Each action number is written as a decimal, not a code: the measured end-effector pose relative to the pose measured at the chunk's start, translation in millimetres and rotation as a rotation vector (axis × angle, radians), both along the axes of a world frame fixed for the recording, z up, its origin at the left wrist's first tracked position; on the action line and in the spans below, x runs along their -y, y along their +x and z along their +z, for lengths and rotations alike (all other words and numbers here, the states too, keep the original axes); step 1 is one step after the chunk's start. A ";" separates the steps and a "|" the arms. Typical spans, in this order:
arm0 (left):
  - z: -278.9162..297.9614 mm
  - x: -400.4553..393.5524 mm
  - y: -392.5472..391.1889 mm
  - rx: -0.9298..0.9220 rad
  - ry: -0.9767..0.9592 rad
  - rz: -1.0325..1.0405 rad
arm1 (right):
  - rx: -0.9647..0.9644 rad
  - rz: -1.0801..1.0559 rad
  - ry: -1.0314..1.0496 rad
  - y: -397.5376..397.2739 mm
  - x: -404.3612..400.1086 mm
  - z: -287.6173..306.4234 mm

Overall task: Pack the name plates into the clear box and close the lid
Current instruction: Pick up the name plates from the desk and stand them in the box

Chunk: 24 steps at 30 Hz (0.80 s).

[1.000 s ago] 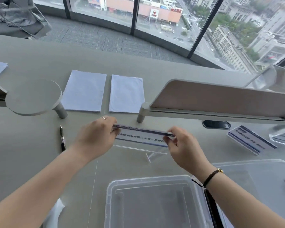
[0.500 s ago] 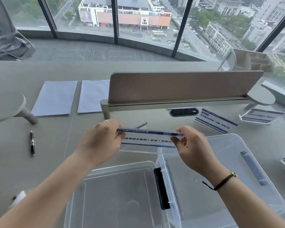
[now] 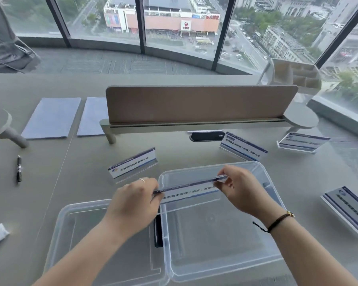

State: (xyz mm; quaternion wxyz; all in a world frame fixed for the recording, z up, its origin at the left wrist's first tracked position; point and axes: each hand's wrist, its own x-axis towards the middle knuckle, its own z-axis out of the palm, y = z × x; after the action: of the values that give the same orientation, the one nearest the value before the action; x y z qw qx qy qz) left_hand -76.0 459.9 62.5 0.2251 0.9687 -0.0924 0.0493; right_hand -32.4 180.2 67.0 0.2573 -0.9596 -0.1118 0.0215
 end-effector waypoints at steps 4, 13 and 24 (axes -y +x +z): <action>-18.1 27.1 -9.2 -0.019 -0.036 -0.014 | -0.108 -0.005 -0.057 9.4 20.2 -7.5; -51.0 100.5 -48.6 -0.255 -0.128 0.160 | -0.274 0.211 -0.094 58.9 43.3 -57.3; -92.8 198.5 -77.5 -0.581 -0.178 0.649 | -0.213 0.722 -0.179 97.1 31.6 -115.6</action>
State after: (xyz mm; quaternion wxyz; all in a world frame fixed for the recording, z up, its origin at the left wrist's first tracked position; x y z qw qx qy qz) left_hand -153.5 261.4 -30.4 0.2971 0.8980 0.2881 -0.1491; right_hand 64.7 148.6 -48.6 0.1583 -0.8696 -0.4127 0.2201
